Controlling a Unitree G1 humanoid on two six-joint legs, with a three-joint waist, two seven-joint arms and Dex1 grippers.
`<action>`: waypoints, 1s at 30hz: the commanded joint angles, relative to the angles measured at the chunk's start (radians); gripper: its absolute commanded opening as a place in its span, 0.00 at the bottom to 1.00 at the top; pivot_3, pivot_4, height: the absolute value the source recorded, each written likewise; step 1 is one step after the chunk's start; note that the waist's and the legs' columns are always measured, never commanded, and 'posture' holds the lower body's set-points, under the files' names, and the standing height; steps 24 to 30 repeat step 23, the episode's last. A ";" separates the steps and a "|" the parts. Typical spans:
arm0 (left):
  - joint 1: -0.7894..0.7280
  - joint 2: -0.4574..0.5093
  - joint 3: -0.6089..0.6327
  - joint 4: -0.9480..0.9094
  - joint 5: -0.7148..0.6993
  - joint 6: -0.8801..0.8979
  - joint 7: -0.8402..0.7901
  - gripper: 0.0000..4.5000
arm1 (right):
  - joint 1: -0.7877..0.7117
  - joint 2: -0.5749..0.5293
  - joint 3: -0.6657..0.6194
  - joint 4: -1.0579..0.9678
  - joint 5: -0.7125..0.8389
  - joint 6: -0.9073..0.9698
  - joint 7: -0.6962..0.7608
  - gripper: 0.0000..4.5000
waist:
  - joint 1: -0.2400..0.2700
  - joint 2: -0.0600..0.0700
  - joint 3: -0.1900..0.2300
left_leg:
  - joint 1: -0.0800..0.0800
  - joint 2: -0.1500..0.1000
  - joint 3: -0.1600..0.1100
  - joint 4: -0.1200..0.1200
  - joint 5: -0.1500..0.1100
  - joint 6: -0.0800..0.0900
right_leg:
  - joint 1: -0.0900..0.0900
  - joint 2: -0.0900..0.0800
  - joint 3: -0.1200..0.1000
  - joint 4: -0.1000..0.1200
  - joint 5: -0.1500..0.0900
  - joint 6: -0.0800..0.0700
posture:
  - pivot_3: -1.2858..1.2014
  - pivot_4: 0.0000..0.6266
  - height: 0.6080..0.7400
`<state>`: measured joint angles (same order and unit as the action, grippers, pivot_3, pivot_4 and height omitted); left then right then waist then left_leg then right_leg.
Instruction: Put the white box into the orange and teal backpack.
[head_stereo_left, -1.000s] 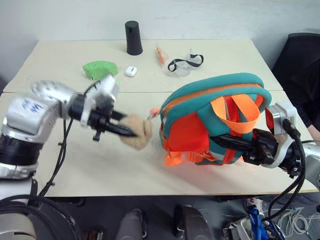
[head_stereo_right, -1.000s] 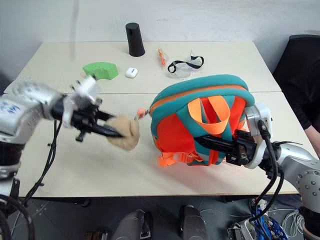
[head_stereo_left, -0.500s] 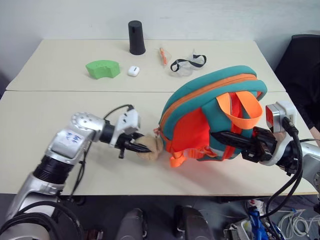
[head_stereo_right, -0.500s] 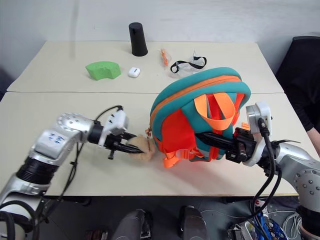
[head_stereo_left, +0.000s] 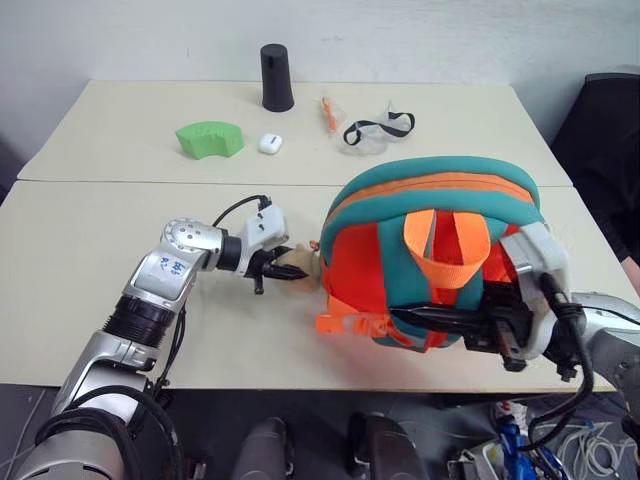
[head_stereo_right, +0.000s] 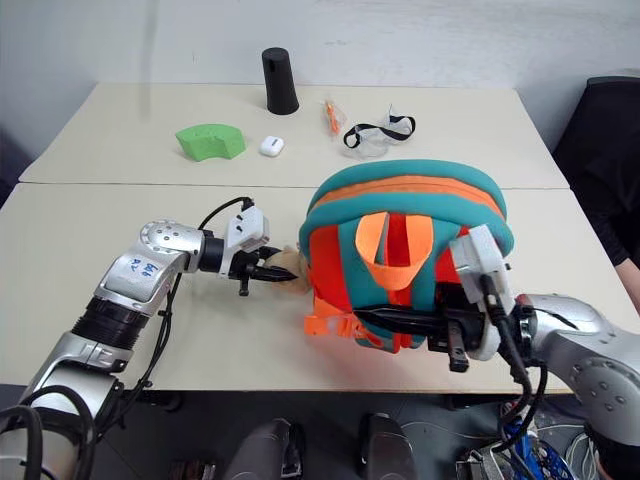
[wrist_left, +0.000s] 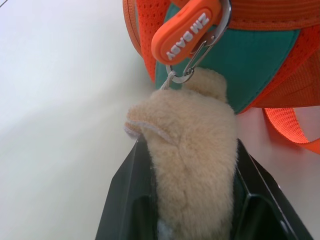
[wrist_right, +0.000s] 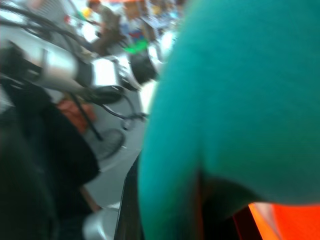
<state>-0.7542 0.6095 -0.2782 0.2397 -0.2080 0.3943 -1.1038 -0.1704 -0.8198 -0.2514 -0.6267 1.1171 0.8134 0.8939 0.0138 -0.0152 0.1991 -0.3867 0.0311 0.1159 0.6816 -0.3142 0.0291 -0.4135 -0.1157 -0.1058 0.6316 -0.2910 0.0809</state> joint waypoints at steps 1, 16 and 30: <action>0.020 0.057 0.043 -0.018 -0.014 0.044 -0.050 0.45 | -0.007 -0.028 0.001 0.038 -0.039 0.009 -0.041 0.20 | -0.004 0.000 0.000 | 0.000 0.000 0.000 0.000 0.000 0.000 | 0.000 0.000 0.000 0.000 0.000 0.000 | 0.52 0.24 1.00; 0.297 0.551 0.504 -0.324 -0.391 0.349 -0.368 1.00 | 0.503 -0.256 -0.762 0.280 -0.111 0.073 0.376 0.99 | -0.008 0.000 0.000 | -0.001 0.000 0.000 -0.001 -0.004 0.003 | 0.003 -0.001 -0.001 -0.008 0.002 0.004 | 0.52 0.24 1.00; 0.266 0.586 0.612 -0.278 -0.455 0.397 -0.312 1.00 | 0.450 -0.348 -0.875 0.506 -0.154 0.083 0.440 0.99 | -0.010 0.001 0.001 | 0.000 0.001 -0.001 -0.003 -0.008 0.005 | 0.002 -0.001 0.000 -0.009 0.002 0.000 | 0.52 0.24 1.00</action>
